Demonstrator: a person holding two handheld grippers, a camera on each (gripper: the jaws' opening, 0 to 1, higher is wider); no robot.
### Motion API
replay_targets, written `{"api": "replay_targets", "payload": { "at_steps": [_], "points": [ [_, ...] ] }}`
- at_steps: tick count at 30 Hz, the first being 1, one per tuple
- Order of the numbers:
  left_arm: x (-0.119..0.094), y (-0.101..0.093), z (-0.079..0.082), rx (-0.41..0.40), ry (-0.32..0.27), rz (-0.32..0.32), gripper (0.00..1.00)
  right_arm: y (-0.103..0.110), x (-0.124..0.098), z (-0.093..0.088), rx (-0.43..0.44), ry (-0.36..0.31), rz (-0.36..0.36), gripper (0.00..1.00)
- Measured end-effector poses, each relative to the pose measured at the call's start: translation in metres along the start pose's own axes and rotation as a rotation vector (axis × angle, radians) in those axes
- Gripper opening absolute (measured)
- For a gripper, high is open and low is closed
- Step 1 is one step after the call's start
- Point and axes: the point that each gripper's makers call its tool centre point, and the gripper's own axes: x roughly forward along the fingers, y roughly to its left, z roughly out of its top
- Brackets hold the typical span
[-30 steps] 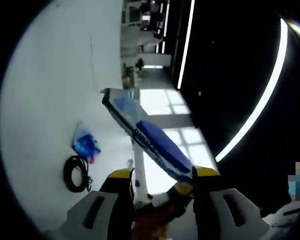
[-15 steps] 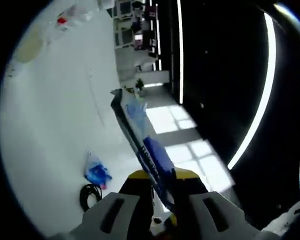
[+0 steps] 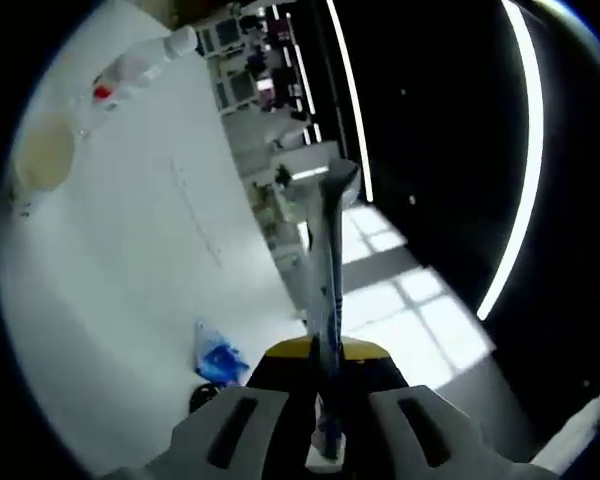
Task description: Arrange the tabletop items into an orderly group along one side of the table until the central work area is clear of visible clutter.
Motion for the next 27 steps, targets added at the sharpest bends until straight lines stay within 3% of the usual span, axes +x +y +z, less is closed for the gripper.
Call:
{"api": "replay_targets", "payload": {
  "at_steps": [2,4,5,8,16,21,25,26,27],
  "points": [
    [0.0,0.001,-0.006,0.021,0.025,0.001,0.01,0.01,0.006,0.001,0.02,-0.019,0.049,0.4],
    [-0.001,0.003,-0.011,0.029,0.049,0.008,0.01,0.019,0.011,-0.004,0.008,0.018,0.089,0.14],
    [-0.002,0.001,-0.01,0.03,0.039,0.0,0.01,0.015,0.012,-0.004,-0.01,0.022,0.062,0.11],
    [-0.006,0.001,-0.004,0.043,0.026,-0.002,0.02,0.02,0.016,-0.007,0.09,0.046,0.076,0.06],
    [-0.013,-0.009,0.0,0.268,0.094,-0.025,0.07,0.035,0.014,-0.009,0.076,0.134,0.108,0.03],
    [-0.02,-0.012,0.021,0.289,0.103,-0.028,0.17,0.044,0.004,-0.008,0.075,0.249,0.123,0.03],
    [-0.026,-0.01,0.04,0.306,0.111,-0.011,0.09,0.046,-0.005,-0.011,-0.015,0.347,0.079,0.03],
    [-0.027,-0.008,0.042,0.317,0.122,-0.006,0.09,0.046,-0.005,-0.007,-0.038,0.361,0.071,0.03],
    [-0.029,-0.004,0.035,0.326,0.189,0.009,0.08,0.049,-0.002,-0.004,-0.02,0.353,0.079,0.03]
  ]
}}
